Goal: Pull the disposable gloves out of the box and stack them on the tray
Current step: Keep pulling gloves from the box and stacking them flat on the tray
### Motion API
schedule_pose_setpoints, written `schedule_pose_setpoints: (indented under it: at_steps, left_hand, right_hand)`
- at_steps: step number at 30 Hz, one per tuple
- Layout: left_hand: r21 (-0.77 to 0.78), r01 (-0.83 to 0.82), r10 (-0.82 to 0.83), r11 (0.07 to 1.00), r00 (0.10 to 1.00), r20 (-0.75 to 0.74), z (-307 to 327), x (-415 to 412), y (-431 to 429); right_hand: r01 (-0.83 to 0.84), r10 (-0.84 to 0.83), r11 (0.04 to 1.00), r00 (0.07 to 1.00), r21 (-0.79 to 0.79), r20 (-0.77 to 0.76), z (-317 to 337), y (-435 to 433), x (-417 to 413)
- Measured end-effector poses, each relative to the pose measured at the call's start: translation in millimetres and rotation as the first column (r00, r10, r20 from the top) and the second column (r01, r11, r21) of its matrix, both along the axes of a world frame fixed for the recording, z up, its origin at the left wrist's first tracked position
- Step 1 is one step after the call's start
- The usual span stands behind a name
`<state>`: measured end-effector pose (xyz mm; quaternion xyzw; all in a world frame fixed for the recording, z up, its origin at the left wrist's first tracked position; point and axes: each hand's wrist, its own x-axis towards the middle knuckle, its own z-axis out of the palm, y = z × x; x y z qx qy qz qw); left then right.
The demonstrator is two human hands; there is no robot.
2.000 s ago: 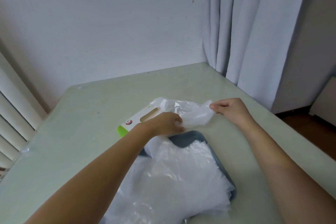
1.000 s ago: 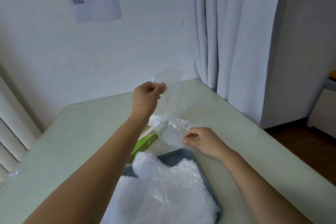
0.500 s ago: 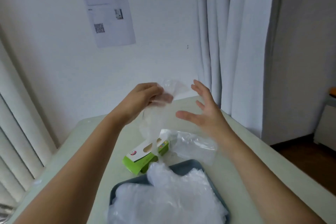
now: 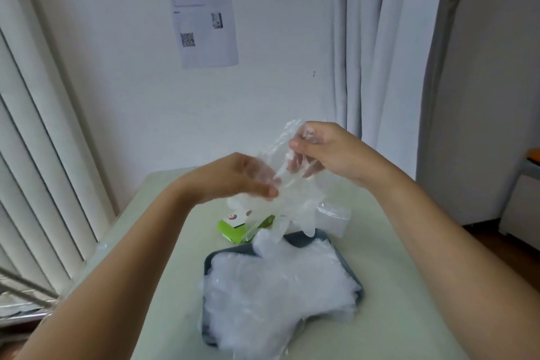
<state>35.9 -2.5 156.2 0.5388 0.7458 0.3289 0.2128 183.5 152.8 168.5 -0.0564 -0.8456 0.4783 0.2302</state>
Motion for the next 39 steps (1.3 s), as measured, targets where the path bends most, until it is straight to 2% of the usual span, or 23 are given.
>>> schedule_pose_setpoints:
  at_steps: [1,3,6,9,12,14,16,18,20,24,26,27,29,30,31,32,34,37,39]
  left_hand:
    - [0.000,-0.009,0.009,1.000,1.000,0.017,-8.1,0.1,-5.2]
    - [0.032,-0.018,0.011,0.999,0.982,0.190,-25.6,-1.8,-13.4]
    - [0.063,-0.008,-0.026,0.998,0.853,0.522,-47.2,-4.6,-22.4]
    - [0.015,-0.061,0.041,0.998,0.813,0.581,-61.8,-6.8,-25.4]
    - [-0.131,-0.171,0.212,0.977,0.876,0.434,-78.0,-14.7,-20.0]
    - [-0.230,-0.201,0.271,0.952,0.904,0.331,-93.5,-21.5,-14.8]
    - [-0.303,-0.204,0.280,0.931,0.931,0.233,-108.7,-25.1,-8.5]
    - [-0.366,-0.202,0.257,0.908,0.960,0.108,-122.1,-23.9,-1.4]
    - [-0.393,-0.221,0.251,0.893,0.968,0.027,-135.1,-23.0,4.9]
    - [-0.443,-0.275,0.246,0.853,0.962,-0.121,-144.0,-24.4,9.8]
    - [-0.506,-0.335,0.212,0.795,0.935,-0.286,-137.6,-25.2,7.0]
    - [-0.499,-0.400,0.206,0.769,0.893,-0.399,-131.7,-24.3,4.7]
    - [-0.376,-0.544,0.231,0.750,0.748,-0.622,-123.2,-19.1,0.9]
    - [-0.274,-0.582,0.269,0.765,0.677,-0.685,-121.0,-13.2,0.6]
    - [-0.168,-0.575,0.313,0.801,0.641,-0.701,-119.8,-4.0,1.5]
    - [-0.083,-0.526,0.336,0.846,0.649,-0.683,-121.0,6.3,3.9]
    - [-0.036,-0.365,0.266,0.930,0.740,-0.618,-129.3,31.9,8.7]
    - [-0.196,-0.206,0.066,0.959,0.832,-0.551,-161.4,57.3,11.0]
    - [-0.315,-0.165,-0.023,0.935,0.857,-0.516,-183.5,59.4,7.0]
  right_hand:
    - [0.018,-0.018,1.000,1.000,-0.004,0.003,-1.0,-1.9,4.0]
    - [0.065,-0.064,0.997,0.998,-0.045,0.017,-7.2,-2.4,10.6]
    - [0.134,-0.120,0.974,0.989,-0.181,0.088,-26.5,-2.1,15.7]
    - [0.201,-0.168,0.957,0.972,-0.208,0.167,-58.9,0.9,13.0]
    - [0.310,-0.274,0.938,0.937,-0.157,0.215,-96.3,8.6,7.8]
    - [0.334,-0.278,0.929,0.913,-0.157,0.299,-119.8,10.9,7.0]
    - [0.332,-0.242,0.928,0.884,-0.172,0.400,-141.2,9.6,5.7]
    - [0.359,-0.302,0.933,0.832,-0.038,0.465,-160.0,10.9,4.1]
    - [0.395,-0.389,0.914,0.782,0.097,0.487,-171.4,14.0,3.2]
    - [0.401,-0.411,0.906,0.757,0.136,0.508,-178.4,15.5,1.5]
    - [0.388,-0.408,0.909,0.755,0.152,0.513,-179.3,16.1,0.4]
    - [0.387,-0.411,0.908,0.755,0.158,0.511,-179.7,15.9,0.2]
    - [0.384,-0.409,0.909,0.756,0.159,0.511,-183.7,15.8,-0.1]
    - [0.378,-0.401,0.913,0.761,0.153,0.510,-186.2,15.6,-0.5]
    - [0.372,-0.393,0.916,0.766,0.148,0.509,-188.2,15.0,-0.5]
    - [0.370,-0.389,0.918,0.771,0.142,0.504,-189.3,14.4,-0.9]
    - [0.358,-0.391,0.919,0.776,0.166,0.495,-190.8,13.1,-1.3]
    - [0.333,-0.397,0.917,0.800,0.218,0.450,-191.8,12.0,-1.0]
    - [0.298,-0.323,0.946,0.851,0.125,0.415,-192.9,12.0,2.3]
